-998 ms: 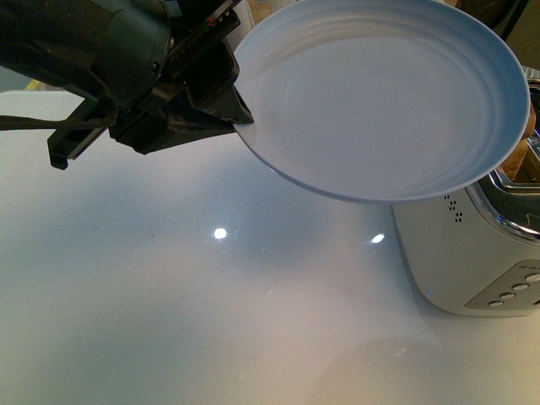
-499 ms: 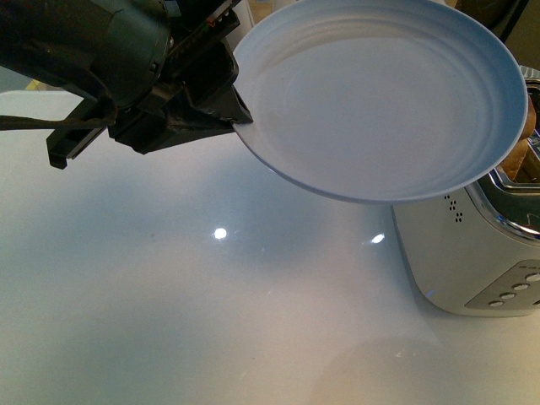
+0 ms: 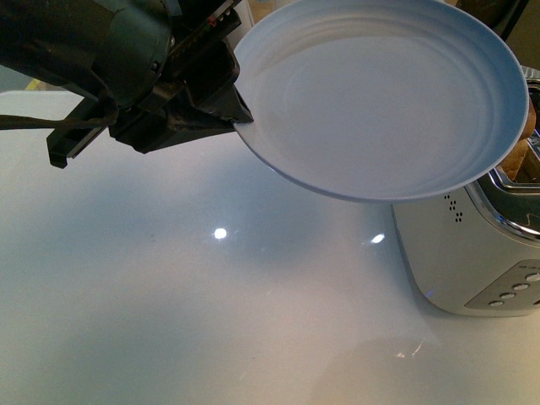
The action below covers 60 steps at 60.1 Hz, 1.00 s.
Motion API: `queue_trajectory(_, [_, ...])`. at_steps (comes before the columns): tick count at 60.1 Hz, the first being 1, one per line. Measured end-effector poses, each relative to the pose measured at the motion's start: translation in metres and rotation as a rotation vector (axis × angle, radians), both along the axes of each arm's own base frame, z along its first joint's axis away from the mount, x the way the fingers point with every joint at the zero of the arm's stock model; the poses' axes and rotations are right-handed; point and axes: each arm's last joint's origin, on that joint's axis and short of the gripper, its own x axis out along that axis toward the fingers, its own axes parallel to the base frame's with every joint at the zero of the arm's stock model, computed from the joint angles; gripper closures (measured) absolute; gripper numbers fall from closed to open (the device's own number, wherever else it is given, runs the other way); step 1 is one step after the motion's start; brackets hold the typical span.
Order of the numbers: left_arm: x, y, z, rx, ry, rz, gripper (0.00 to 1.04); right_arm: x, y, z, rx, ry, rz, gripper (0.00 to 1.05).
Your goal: Left arm holds plate, right arm toasts bread
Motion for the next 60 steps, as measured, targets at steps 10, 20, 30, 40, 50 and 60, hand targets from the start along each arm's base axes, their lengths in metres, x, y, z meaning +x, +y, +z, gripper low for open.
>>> queue_trajectory(10, [0.000, 0.000, 0.000, 0.000, 0.000, -0.001, 1.02, 0.000, 0.000, 0.000, 0.000, 0.000, 0.000, 0.73])
queue_trajectory(20, [0.000, -0.001, 0.000, 0.000, 0.000, -0.003, 1.02, 0.000, 0.000, 0.000, 0.000, -0.001, 0.000, 0.46])
queue_trajectory(30, [0.000, -0.001, 0.000, 0.001, -0.001, -0.001, 1.02, 0.000, 0.000, 0.000, 0.000, -0.001, 0.000, 0.20])
queue_trajectory(40, [0.000, -0.001, 0.000, 0.002, -0.001, -0.002, 1.02, 0.000, 0.000, 0.000, 0.000, 0.000, 0.000, 0.09])
queue_trajectory(50, [0.001, 0.002, 0.000, 0.008, -0.002, -0.005, 1.02, 0.000, 0.000, 0.000, 0.000, 0.000, 0.000, 0.09])
queue_trajectory(60, [0.004, 0.017, -0.002, 0.024, -0.007, 0.002, 1.02, 0.000, 0.000, 0.000, 0.000, 0.000, 0.000, 0.09])
